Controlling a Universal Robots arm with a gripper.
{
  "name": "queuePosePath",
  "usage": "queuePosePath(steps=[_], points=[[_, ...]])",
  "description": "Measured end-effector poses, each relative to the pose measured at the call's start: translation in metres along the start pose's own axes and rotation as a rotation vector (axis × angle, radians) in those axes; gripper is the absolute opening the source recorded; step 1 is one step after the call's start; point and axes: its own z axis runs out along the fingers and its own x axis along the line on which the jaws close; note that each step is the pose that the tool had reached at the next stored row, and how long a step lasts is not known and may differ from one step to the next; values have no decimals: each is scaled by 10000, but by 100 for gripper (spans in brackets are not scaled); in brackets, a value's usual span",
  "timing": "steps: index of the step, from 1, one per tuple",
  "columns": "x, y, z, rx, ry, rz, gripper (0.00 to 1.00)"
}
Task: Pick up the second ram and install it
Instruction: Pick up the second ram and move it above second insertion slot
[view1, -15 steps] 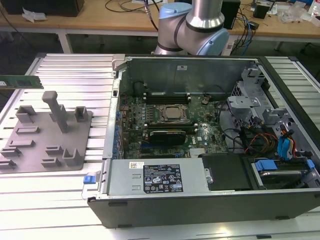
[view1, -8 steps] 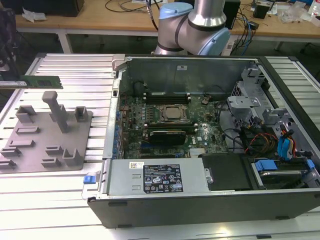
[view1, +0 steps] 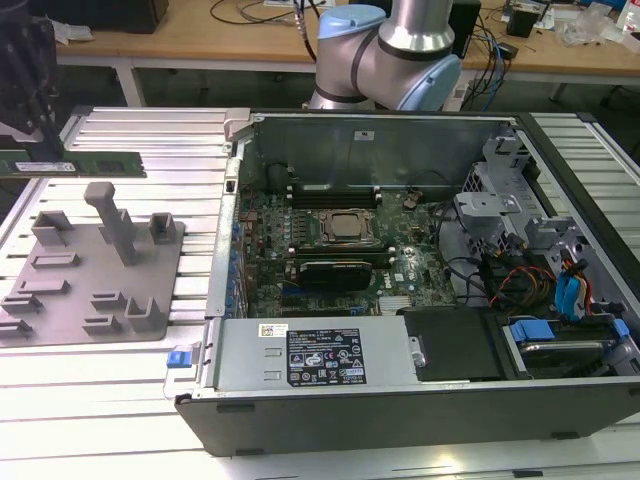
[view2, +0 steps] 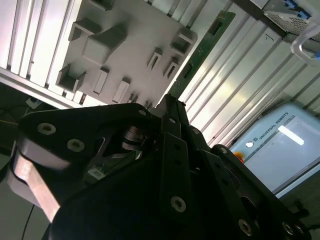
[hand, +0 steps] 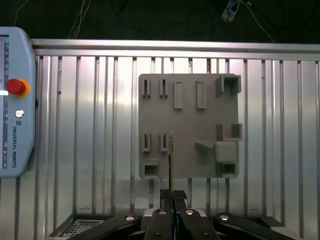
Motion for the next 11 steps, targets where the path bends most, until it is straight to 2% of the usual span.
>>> queuePosePath(steps=[1, 3, 6, 11], points=[[1, -67, -3, 0, 0, 0, 9], [2, -136, -7, -1, 1, -1, 9], [4, -291, -14, 0, 1, 1, 9], [7, -475, -23, 0, 0, 0, 9]])
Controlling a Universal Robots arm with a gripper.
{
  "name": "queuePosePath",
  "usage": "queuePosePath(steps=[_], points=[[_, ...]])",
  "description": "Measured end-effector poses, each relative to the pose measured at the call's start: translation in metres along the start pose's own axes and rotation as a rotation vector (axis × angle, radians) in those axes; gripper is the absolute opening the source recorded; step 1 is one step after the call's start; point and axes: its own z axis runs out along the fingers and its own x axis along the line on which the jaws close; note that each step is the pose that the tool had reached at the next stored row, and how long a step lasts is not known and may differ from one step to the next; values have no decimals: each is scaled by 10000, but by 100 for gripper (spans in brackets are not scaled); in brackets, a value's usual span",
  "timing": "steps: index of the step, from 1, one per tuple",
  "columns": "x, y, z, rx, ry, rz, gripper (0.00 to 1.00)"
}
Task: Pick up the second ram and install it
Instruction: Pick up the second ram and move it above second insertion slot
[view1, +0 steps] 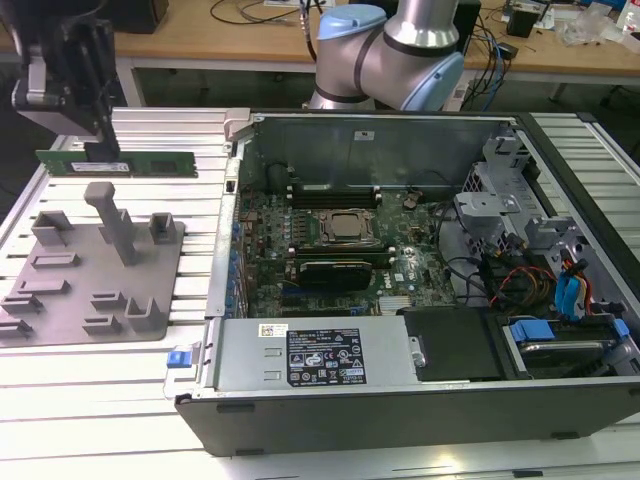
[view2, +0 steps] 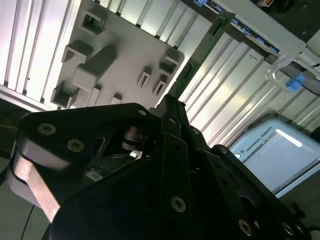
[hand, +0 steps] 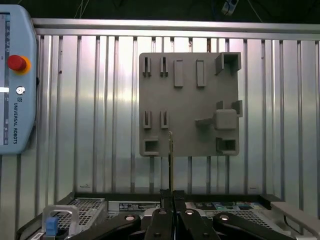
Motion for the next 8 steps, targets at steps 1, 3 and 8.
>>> queuePosePath(steps=[1, 3, 8], points=[[1, -46, -3, 0, 1, 0, 9], [2, -104, -6, 0, 1, -1, 9], [4, -307, -16, 0, 0, -1, 9]])
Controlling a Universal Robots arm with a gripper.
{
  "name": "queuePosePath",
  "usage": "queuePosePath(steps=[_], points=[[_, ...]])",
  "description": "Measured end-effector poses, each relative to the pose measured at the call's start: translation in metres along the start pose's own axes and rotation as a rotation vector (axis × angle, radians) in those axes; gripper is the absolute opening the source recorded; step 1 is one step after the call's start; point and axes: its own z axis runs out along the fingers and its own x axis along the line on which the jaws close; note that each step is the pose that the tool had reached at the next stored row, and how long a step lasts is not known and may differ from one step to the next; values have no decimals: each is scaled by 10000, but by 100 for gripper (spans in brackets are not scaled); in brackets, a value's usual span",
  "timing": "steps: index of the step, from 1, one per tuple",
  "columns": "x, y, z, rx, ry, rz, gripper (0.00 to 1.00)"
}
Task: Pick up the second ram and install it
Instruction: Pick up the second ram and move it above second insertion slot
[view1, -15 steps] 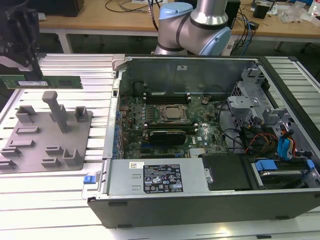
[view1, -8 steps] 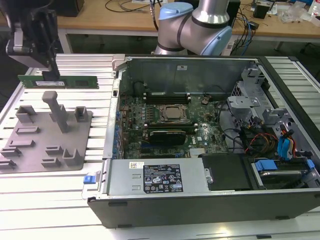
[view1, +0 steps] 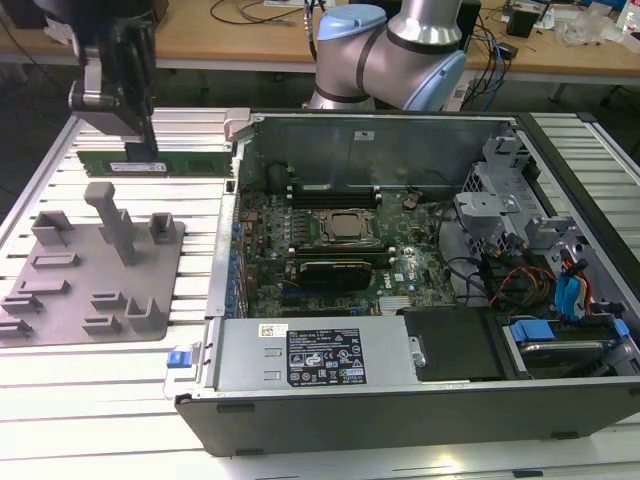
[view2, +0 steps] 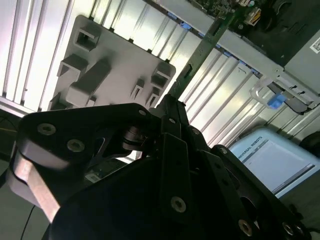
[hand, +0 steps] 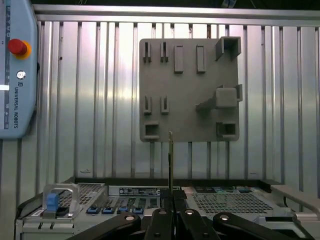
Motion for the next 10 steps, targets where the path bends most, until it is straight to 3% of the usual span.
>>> queuePosePath(steps=[1, 5, 7, 10], points=[[1, -32, -2, 0, 0, 0, 9], [4, -301, -16, 0, 0, 1, 9], [5, -368, -19, 0, 0, 1, 9], [8, -595, -31, 0, 1, -1, 9]])
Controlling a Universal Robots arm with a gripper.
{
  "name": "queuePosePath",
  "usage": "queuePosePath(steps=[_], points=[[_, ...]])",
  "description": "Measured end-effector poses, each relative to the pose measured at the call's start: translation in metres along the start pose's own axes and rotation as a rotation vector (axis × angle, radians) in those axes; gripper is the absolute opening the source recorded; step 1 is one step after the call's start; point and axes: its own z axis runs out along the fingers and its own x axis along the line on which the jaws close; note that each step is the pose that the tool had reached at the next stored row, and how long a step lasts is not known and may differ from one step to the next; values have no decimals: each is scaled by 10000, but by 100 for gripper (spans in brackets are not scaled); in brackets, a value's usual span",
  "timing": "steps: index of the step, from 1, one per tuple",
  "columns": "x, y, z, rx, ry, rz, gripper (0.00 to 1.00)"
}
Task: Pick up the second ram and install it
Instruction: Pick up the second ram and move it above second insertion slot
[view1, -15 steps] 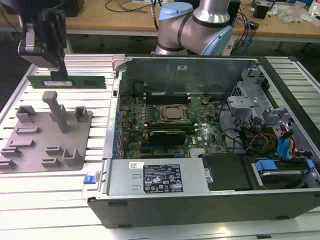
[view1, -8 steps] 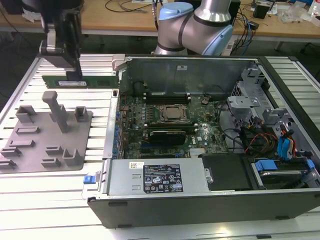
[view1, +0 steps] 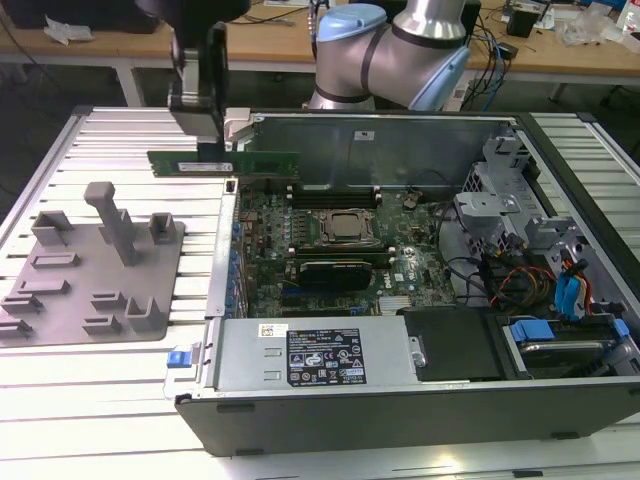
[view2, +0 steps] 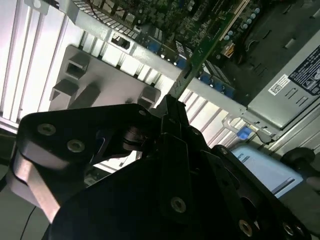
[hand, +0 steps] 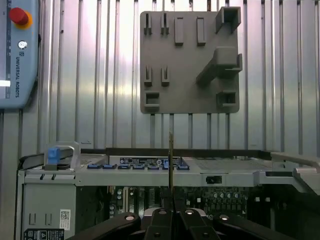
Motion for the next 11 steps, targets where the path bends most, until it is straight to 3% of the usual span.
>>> queuePosePath(steps=[3, 7, 11], points=[[1, -123, -6, 0, 0, 2, 9], [5, -394, -20, 0, 0, 1, 9], [8, -578, -29, 0, 0, 2, 9]])
